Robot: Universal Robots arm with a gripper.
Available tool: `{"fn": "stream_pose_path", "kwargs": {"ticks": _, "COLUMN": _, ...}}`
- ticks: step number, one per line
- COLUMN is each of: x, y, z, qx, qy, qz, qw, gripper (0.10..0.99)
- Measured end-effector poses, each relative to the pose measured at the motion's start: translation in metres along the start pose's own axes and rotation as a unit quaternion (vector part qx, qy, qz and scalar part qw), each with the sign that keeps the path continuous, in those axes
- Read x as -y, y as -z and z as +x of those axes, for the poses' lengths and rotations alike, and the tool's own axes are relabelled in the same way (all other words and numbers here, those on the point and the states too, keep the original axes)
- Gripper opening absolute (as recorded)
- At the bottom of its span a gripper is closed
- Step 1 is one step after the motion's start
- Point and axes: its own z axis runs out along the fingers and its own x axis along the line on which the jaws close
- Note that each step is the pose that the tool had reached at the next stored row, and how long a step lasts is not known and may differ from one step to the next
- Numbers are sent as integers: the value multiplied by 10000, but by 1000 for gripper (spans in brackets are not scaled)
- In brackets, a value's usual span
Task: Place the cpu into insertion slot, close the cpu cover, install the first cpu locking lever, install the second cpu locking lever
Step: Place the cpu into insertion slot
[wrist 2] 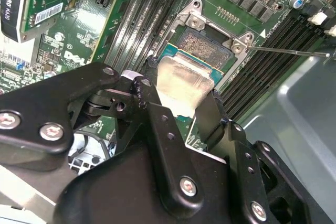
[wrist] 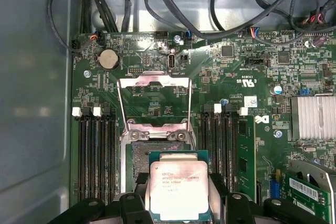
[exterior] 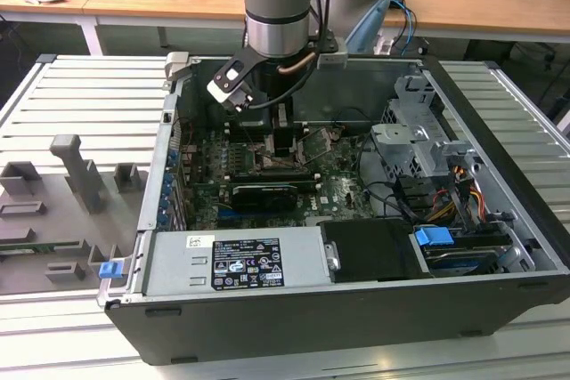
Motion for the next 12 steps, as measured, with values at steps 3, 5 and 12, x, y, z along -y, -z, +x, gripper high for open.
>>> {"fn": "stream_pose_path", "kwargs": {"ticks": 3, "x": 2, "y": -14, "z": 10, "qx": 0, "qy": 0, "qz": 0, "qw": 10000, "gripper": 529}}
{"fn": "stream_pose_path", "kwargs": {"ticks": 5, "x": 4, "y": -42, "z": 34, "qx": -1, "qy": 0, "qz": 0, "qw": 10000, "gripper": 529}}
{"fn": "stream_pose_path", "kwargs": {"ticks": 12, "x": 21, "y": -201, "z": 107, "qx": 0, "qy": 0, "qz": 0, "qw": 10000, "gripper": 529}}
